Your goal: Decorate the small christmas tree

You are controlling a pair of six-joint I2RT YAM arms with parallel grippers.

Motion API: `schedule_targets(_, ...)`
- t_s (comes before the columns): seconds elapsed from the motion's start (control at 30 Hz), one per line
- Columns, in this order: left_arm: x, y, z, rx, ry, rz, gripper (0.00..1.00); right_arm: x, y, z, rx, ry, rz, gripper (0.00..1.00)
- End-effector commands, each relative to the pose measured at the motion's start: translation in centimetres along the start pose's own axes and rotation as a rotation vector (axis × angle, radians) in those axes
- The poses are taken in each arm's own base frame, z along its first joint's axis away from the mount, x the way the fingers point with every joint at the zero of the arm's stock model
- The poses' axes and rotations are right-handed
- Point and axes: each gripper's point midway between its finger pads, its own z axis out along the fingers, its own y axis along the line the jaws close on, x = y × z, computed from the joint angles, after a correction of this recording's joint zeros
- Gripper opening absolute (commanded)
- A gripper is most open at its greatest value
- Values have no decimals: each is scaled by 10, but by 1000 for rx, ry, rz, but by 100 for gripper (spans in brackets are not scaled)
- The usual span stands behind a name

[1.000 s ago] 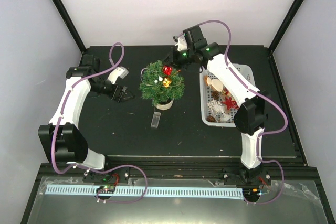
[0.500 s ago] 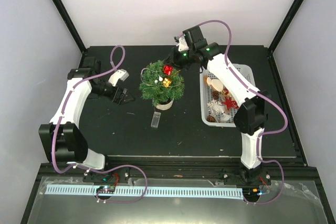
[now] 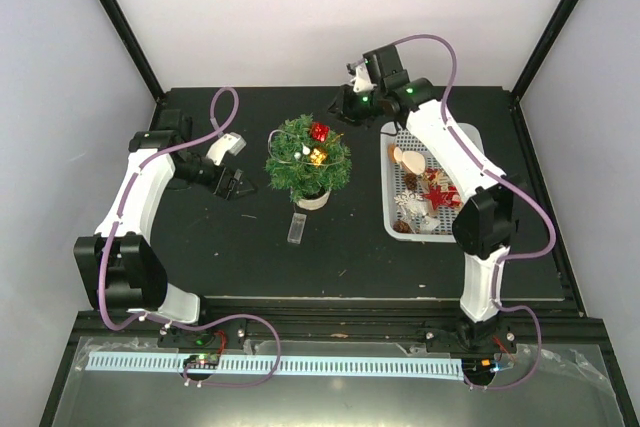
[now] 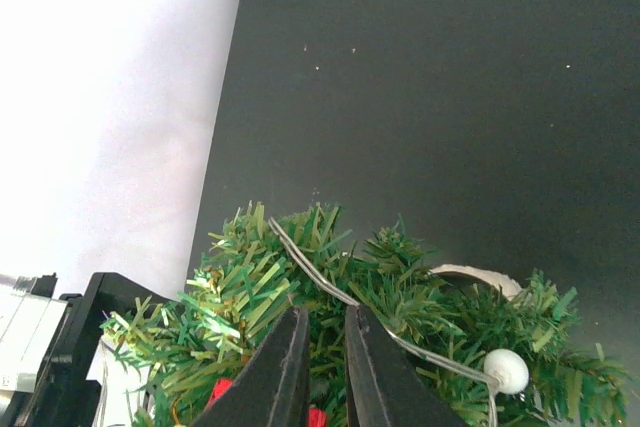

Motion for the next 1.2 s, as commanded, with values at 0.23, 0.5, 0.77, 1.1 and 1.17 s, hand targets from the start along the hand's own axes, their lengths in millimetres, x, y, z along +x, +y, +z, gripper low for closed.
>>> schedule_targets(0.23, -7, -2, -7, -8, -27, 30, 96, 11, 29, -47, -87, -36, -76, 13)
schedule_targets(0.5, -8, -1, -7, -9, -31, 26, 96, 23, 34, -55, -125, -22, -85, 13)
schedule_targets(0.77, -8, -2, -7, -9, -29, 22, 97, 24, 39, -43, -165, 2, -78, 13)
schedule_targets(1.1, -7, -1, -6, -11, -24, 24, 97, 28, 38, -26, -163, 41, -75, 13)
schedule_targets(1.17, -7, -1, -6, -11, -24, 23, 97, 31, 37, -22, -159, 50, -78, 13)
